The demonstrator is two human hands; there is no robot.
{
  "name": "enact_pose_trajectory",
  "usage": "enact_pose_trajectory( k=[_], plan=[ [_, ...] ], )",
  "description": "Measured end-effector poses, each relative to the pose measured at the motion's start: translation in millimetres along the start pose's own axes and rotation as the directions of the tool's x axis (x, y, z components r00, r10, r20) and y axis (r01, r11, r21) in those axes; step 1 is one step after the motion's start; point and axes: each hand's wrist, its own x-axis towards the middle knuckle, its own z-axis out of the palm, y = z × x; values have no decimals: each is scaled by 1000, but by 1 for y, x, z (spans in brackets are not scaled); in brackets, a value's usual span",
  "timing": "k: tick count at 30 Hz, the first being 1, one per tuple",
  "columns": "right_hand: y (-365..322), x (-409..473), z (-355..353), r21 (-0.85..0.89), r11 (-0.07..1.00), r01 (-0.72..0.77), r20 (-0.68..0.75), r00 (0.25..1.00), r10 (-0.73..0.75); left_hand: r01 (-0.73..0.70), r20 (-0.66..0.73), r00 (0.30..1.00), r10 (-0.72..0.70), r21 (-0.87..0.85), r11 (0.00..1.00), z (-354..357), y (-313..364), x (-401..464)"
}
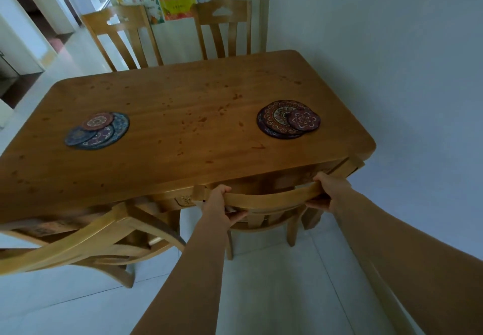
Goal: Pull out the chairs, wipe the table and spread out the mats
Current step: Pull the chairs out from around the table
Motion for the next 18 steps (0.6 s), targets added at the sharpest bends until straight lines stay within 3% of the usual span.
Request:
enact_pose_trajectory(
  k=[7, 18],
  plan=[
    [21, -16, 4, 224, 974, 19, 54, 998, -32, 17, 67, 998, -7, -142, 990, -7, -2, -24],
    [66, -170, 0, 385, 923, -24, 233, 970, -72, -153, 189, 958, 214, -293, 944, -77, -32, -153]
  ],
)
